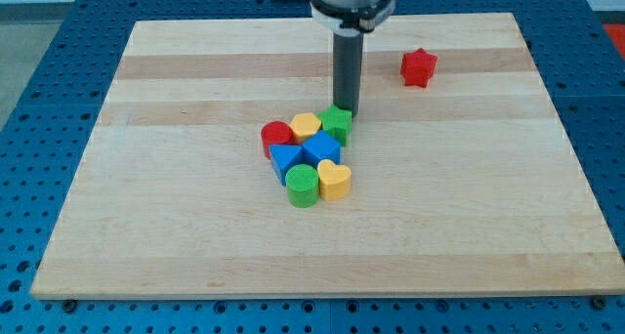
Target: Push red star towards group of blocks
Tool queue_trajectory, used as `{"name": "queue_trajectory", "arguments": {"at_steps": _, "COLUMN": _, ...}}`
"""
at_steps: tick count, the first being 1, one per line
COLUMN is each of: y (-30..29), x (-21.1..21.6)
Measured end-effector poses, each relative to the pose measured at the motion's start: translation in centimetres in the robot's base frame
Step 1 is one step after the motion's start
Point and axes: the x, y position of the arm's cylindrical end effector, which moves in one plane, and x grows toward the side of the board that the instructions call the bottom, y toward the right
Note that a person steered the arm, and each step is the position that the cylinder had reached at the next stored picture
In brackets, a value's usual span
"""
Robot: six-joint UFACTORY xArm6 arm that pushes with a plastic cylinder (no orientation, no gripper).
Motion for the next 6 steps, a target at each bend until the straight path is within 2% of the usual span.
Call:
{"name": "queue_trajectory", "arguments": {"at_steps": 1, "y": 0.0, "x": 2.7}}
{"name": "queue_trajectory", "arguments": {"at_steps": 2, "y": 1.1, "x": 2.2}}
{"name": "queue_trajectory", "arguments": {"at_steps": 3, "y": 3.2, "x": -1.3}}
{"name": "queue_trajectory", "arguments": {"at_steps": 5, "y": 8.2, "x": -12.0}}
{"name": "queue_trajectory", "arguments": {"at_steps": 6, "y": 8.3, "x": -13.0}}
